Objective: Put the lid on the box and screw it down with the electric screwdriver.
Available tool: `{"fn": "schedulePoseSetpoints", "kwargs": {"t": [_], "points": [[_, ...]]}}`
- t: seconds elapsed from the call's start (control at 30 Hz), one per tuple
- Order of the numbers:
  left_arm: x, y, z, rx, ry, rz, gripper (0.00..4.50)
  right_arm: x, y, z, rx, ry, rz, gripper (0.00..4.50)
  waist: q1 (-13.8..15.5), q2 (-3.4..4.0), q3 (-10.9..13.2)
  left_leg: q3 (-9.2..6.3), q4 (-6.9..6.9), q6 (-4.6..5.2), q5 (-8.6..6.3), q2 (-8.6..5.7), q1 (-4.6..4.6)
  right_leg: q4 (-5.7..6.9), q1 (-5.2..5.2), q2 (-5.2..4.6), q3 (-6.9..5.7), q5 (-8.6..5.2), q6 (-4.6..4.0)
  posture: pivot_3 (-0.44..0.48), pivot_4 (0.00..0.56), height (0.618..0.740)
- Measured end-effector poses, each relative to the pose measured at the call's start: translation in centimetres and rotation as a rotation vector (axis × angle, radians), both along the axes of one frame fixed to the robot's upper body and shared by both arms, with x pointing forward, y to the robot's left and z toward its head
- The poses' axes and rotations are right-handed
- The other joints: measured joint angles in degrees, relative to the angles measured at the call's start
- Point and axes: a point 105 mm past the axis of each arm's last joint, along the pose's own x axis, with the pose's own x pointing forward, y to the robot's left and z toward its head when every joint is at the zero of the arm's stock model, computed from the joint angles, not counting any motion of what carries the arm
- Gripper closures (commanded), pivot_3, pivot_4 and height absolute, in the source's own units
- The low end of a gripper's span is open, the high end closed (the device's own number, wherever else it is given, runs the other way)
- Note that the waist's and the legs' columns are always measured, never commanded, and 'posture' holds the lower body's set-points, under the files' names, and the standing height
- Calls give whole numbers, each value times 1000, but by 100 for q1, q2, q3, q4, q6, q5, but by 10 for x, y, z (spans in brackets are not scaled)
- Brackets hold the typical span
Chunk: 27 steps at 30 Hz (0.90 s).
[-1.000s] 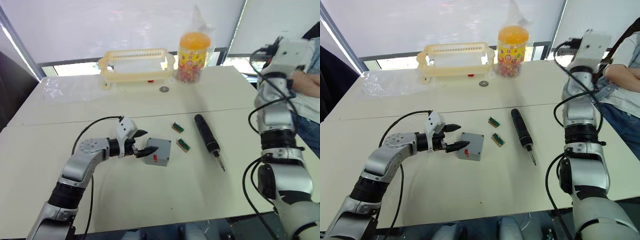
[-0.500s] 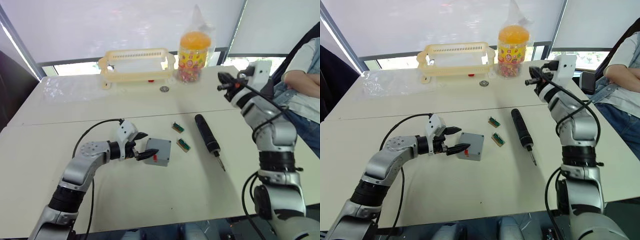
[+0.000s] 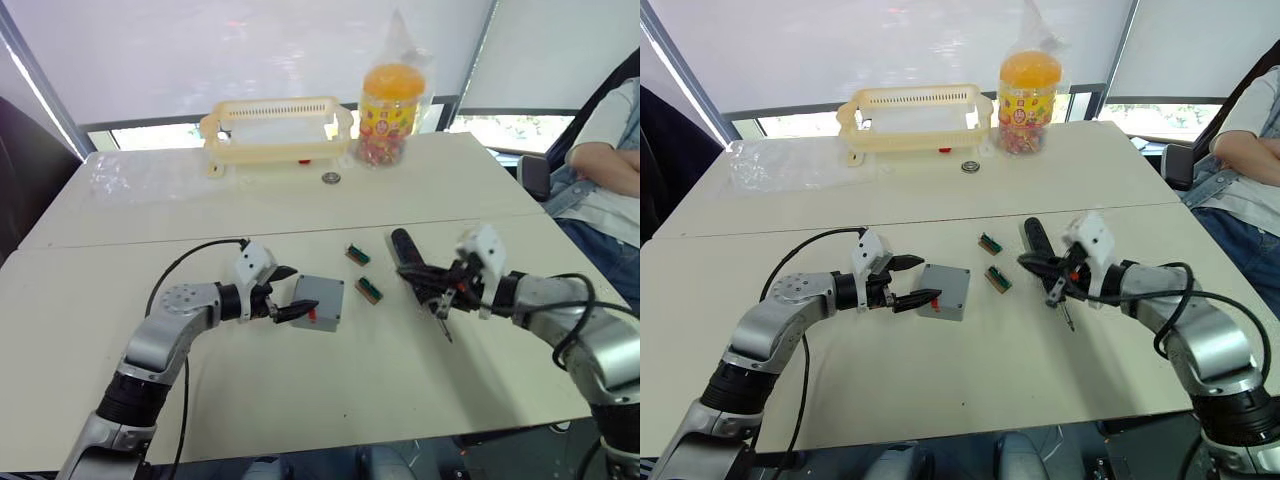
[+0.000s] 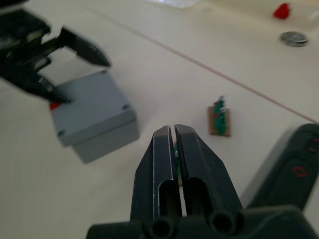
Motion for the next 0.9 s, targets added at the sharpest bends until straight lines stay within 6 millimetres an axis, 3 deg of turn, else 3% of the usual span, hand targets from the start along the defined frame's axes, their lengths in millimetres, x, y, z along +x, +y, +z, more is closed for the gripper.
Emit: {"fn": "schedulePoseSetpoints", "kwargs": {"t": [0.33,0.9], "points": [[0,0,0,0,1,5,82,-9,37,-28,-47,-8,128,4422,27,-1,0,-7,13,-1,0,-2,-10,-2,0,-3,-1,0,0,0,150,740],[-2,-2,4,-2,-2,5,82,7,52,-44,-52,-24,128,4422,23,-1,0,-10,16,-1,0,-2,-11,-1,0,-3,-3,1,0,0,150,740]]}}
